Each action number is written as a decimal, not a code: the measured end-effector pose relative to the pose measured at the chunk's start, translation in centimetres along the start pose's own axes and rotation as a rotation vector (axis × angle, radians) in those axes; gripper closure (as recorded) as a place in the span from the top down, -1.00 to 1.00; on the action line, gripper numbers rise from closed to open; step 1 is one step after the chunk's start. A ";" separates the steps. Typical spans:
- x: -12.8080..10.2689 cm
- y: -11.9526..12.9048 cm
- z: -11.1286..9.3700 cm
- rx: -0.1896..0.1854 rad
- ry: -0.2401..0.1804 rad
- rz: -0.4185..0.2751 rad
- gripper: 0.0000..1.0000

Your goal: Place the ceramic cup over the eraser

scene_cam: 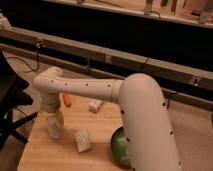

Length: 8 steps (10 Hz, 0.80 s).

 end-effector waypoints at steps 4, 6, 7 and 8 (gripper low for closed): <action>0.4 0.8 1.3 -0.023 -0.013 0.030 0.42; 0.3 0.9 1.3 -0.016 -0.013 0.040 -0.04; 0.3 1.0 1.3 -0.016 -0.013 0.041 -0.25; 0.2 1.1 1.3 -0.015 -0.019 0.042 -0.46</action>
